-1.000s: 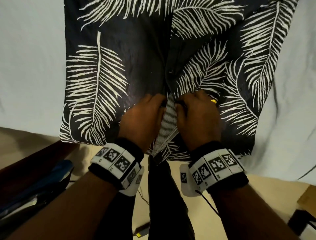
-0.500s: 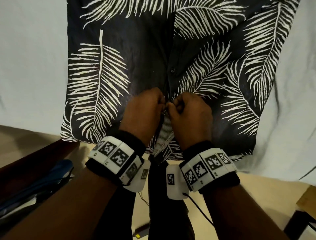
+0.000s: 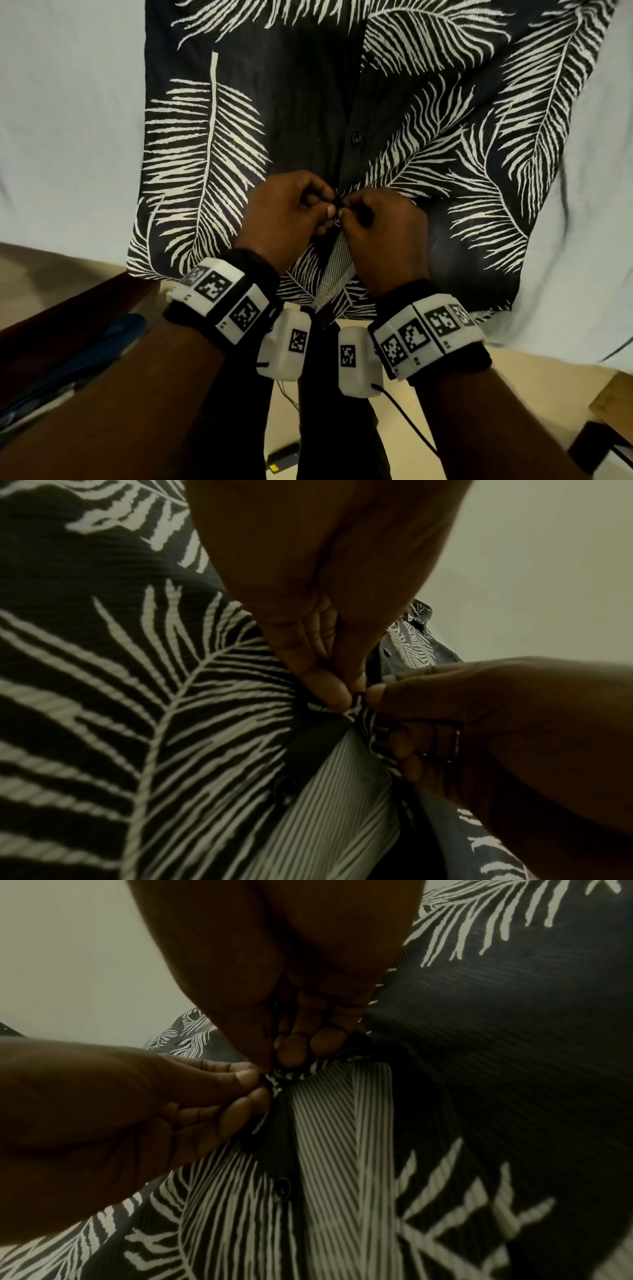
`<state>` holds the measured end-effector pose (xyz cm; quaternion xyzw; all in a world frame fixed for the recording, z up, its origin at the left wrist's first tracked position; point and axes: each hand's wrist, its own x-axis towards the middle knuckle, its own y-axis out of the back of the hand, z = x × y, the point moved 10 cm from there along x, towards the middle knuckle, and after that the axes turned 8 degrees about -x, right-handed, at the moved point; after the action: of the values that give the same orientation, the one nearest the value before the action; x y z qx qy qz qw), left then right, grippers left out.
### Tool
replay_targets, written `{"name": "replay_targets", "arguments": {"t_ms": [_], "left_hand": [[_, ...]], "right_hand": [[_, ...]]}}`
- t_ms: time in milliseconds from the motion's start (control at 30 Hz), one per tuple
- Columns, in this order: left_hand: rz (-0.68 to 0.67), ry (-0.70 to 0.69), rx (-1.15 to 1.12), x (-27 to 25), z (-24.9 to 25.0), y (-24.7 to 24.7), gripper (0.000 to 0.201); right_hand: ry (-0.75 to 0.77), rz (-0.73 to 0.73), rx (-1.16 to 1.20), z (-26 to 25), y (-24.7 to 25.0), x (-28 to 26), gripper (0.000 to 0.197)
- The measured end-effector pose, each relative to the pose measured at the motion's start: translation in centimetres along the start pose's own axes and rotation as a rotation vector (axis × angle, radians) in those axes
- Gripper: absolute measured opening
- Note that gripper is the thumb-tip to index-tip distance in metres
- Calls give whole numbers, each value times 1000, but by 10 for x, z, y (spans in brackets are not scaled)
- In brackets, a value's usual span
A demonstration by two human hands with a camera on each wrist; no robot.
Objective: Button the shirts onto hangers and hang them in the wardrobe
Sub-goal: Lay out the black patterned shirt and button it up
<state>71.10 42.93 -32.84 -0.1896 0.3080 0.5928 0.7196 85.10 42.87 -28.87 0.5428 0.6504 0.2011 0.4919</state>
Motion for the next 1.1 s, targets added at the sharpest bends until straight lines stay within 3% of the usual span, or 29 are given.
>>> {"name": "replay_targets", "arguments": {"t_ms": [133, 200, 300, 367, 433, 600, 833, 1000, 1100], "left_hand": [[57, -10, 13, 1, 1, 2, 4], [86, -38, 44, -1, 5, 4, 16], [84, -28, 52, -2, 4, 4, 13], [87, 14, -20, 0, -2, 4, 4], [96, 26, -37, 1, -6, 5, 11], [92, -6, -3, -1, -4, 2, 7], [-32, -237, 345, 5, 24, -2, 10], [-52, -137, 227, 12, 14, 2, 17], [-18, -178, 297, 10, 18, 5, 16]], "right_hand": [[68, 15, 11, -8, 1, -4, 24], [95, 9, 8, -10, 1, -6, 25], [112, 14, 27, -10, 3, -5, 23], [89, 7, 66, -8, 4, -4, 22], [24, -18, 123, -1, 4, 0, 16], [-83, -70, 123, 10, -7, 12, 9], [-146, -159, 164, 13, -18, 14, 9], [-124, -177, 115, 9, -20, 16, 12], [-129, -175, 116, 8, -23, 14, 14]]}}
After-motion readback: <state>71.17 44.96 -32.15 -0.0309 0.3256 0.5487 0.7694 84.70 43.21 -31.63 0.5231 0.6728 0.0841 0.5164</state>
